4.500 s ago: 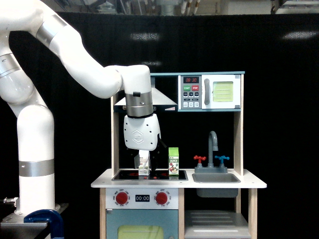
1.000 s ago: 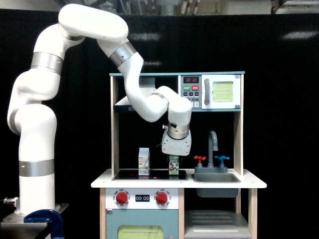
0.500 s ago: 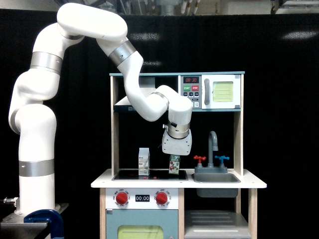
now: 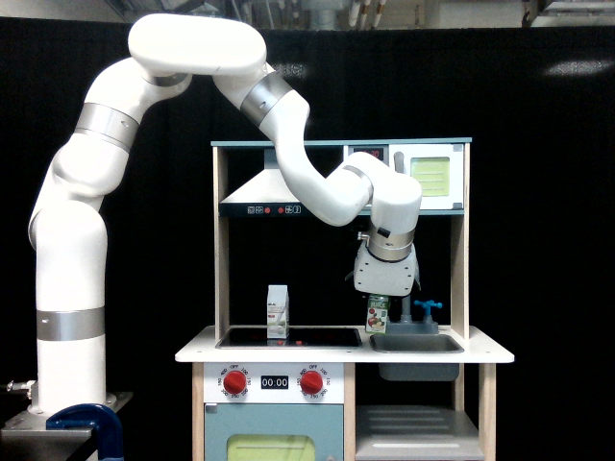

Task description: Put the green box into the sink

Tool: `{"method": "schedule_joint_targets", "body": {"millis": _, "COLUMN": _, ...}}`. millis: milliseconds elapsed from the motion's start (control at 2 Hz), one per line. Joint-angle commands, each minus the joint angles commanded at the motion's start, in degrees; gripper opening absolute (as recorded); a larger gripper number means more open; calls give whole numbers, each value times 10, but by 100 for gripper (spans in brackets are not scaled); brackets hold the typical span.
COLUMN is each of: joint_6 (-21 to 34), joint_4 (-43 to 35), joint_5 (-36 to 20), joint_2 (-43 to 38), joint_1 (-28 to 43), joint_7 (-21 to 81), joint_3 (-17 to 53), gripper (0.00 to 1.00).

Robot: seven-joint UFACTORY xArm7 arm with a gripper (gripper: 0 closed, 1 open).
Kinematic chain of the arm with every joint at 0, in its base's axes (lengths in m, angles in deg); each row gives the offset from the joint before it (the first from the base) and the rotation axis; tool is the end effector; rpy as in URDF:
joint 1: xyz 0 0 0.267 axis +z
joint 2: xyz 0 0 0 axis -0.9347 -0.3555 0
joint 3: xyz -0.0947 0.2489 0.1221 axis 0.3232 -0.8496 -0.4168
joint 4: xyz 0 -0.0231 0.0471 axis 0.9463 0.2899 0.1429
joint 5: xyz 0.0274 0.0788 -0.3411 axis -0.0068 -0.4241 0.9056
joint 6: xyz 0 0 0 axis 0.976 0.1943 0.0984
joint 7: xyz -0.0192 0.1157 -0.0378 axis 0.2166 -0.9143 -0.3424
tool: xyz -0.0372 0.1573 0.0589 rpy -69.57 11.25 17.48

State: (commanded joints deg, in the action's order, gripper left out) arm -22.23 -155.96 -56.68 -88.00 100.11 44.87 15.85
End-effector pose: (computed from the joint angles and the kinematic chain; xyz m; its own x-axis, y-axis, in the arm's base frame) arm 0.4990 0.2311 0.1160 0.0955 0.7250 0.6821 0.9942 -0.0352 -0.1018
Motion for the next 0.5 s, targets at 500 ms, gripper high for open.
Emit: {"method": "schedule_joint_targets", "body": {"millis": 500, "joint_6": 11, "joint_4": -105, "joint_5": 5, "joint_2": -73, "joint_1": -50, "joint_7": -30, "joint_3": -50, "gripper": 0}}
